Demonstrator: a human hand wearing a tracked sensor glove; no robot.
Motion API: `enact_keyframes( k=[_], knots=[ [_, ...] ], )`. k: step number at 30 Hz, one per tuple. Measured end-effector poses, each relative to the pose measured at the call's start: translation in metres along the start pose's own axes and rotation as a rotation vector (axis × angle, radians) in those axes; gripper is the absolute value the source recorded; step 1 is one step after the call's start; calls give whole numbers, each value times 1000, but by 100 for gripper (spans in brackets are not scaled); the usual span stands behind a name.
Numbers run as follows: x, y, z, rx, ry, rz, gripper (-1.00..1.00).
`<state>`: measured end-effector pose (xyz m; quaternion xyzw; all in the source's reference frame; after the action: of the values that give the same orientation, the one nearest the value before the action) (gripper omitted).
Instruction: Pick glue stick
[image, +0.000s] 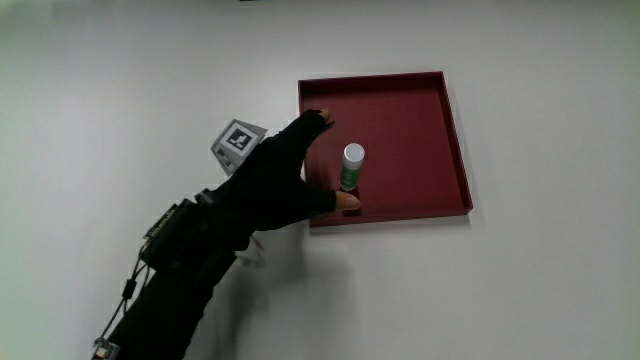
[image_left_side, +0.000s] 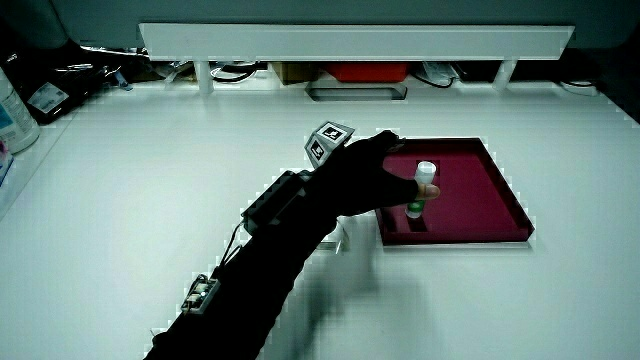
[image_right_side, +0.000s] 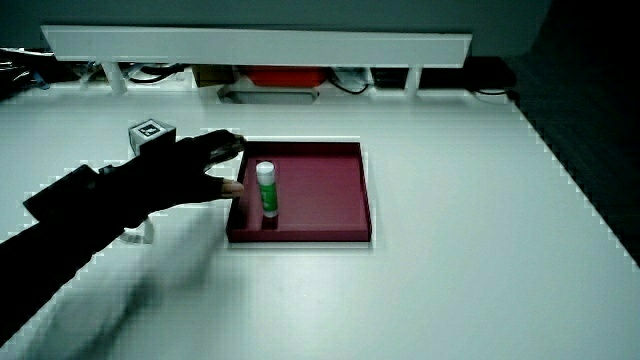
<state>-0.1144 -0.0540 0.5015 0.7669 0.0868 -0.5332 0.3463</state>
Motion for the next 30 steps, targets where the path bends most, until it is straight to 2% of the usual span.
enact_keyframes(
  k=[1, 2, 3, 7, 10, 13, 18, 22, 28, 30],
  knots=[
    [-2, 3, -3, 2, -7, -6, 0],
    [-2, 5, -5, 12, -3, 11, 0],
    [-5, 10, -8, 11, -14, -13, 0],
    [-11, 18, -18, 23, -14, -19, 0],
    [-15, 21, -22, 29, -12, -6, 0],
    [-16, 23, -24, 41, 3, 7, 0],
    [-17, 24, -25, 57, 0, -4, 0],
    [-19, 24, -27, 67, -12, -10, 14],
    [-19, 22, -28, 148, -12, -11, 36],
    [-18, 21, -27, 167, 9, 0, 43]
  ],
)
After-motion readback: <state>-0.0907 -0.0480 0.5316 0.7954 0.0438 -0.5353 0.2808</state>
